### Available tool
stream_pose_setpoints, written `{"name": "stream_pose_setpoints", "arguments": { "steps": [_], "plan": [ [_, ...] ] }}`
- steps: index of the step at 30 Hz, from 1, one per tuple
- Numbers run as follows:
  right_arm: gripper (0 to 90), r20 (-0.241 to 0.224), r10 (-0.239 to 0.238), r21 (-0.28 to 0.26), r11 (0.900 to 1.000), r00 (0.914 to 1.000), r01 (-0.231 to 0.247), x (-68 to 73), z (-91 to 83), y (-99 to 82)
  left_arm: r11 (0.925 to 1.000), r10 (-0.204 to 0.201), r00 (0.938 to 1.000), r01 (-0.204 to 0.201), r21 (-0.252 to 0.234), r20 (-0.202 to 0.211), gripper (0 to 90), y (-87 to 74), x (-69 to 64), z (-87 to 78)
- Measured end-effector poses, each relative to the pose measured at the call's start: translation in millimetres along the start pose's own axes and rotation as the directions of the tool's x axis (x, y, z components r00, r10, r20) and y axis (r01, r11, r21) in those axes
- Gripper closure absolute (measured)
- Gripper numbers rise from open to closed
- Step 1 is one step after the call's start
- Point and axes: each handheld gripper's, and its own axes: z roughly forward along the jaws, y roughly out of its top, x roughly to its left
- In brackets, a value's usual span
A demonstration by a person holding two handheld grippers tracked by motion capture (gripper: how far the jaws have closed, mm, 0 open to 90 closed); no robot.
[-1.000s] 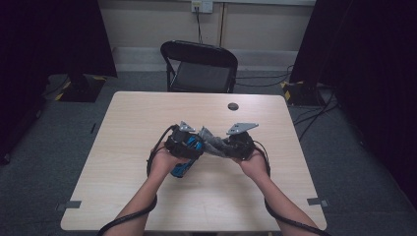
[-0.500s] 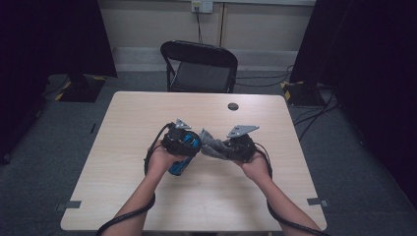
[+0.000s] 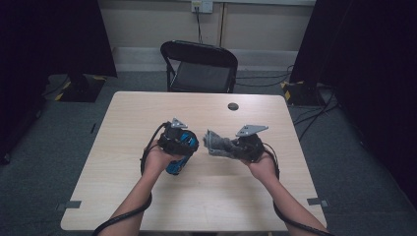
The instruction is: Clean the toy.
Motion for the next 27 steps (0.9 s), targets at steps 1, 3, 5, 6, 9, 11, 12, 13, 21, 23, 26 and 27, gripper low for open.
{"name": "stream_pose_setpoints", "arguments": {
  "steps": [1, 3, 5, 6, 9, 11, 12, 13, 21, 23, 26, 27],
  "plan": [
    [75.2, 0.014, 0.007, 0.0, 1.0, 0.9999, -0.007, -4.0, -1.1, 0.8, 1.0, 0.003, 1.0, -0.003, -0.001, 0.004, 25.8, 0.2, -1.5, -0.2],
    [75.2, 0.031, 0.022, -0.003, 0.9997, 0.9993, -0.022, -11.2, -2.4, 3.1, 1.0, 0.01, 0.9999, -0.01, -0.001, 0.011, 25.7, 0.9, -4.7, 0.1],
    [75.2, 0.052, 0.04, -0.003, 0.9992, 0.9979, -0.04, -18.3, -2.4, 5.9, 0.9998, 0.018, 0.9996, -0.018, 0.001, 0.022, 25.7, 2.3, -8.2, 1.3],
    [75.2, 0.061, 0.048, -0.004, 0.9989, 0.997, -0.048, -21.1, -2.2, 7.1, 0.9998, 0.018, 0.9995, -0.018, -0.003, 0.027, 25.7, 2.8, -9.7, 2.1],
    [75.2, 0.081, 0.067, -0.008, 0.9978, 0.9944, -0.066, -27.6, -1.0, 10.6, 0.9997, 0.024, 0.9989, -0.024, -0.007, 0.041, 25.7, 4.1, -14.1, 3.0],
    [75.2, 0.09, 0.08, -0.013, 0.9967, 0.9927, -0.08, -31.7, -0.1, 13.5, 0.9993, 0.035, 0.9984, -0.035, -0.011, 0.045, 25.7, 4.8, -17.6, 3.6],
    [75.1, 0.093, 0.083, -0.013, 0.9965, 0.9921, -0.083, -32.7, 0.3, 14.5, 0.9991, 0.042, 0.9978, -0.042, -0.01, 0.051, 25.8, 5.4, -19.4, 3.7],
    [75.2, 0.098, 0.085, -0.01, 0.9964, 0.9916, -0.084, -33.9, 1.1, 16.3, 0.9989, 0.047, 0.9976, -0.047, -0.007, 0.051, 25.7, 5.8, -20.4, 3.6],
    [75.1, 0.105, 0.093, -0.016, 0.9956, 0.9901, -0.092, -33.3, 6.6, 27.1, 0.9981, 0.062, 0.9946, -0.062, -0.006, 0.083, 25.7, 6.1, -31.3, 6.9],
    [75.2, 0.093, 0.094, -0.023, 0.9955, 0.9912, -0.093, -31.4, 7.9, 30.9, 0.9976, 0.069, 0.994, -0.069, -0.004, 0.085, 25.7, 6.0, -34.5, 8.3],
    [75.2, 0.091, 0.083, -0.018, 0.9965, 0.9924, -0.082, -27.8, 9.9, 36.1, 0.9973, 0.072, 0.9926, -0.073, 0.0, 0.097, 25.7, 6.3, -38.2, 10.6],
    [75.1, 0.09, 0.079, -0.017, 0.9968, 0.9928, -0.078, -27.1, 10.3, 37.1, 0.9976, 0.069, 0.9923, -0.07, 0.0, 0.103, 25.7, 6.4, -39.8, 11.4]
  ]
}}
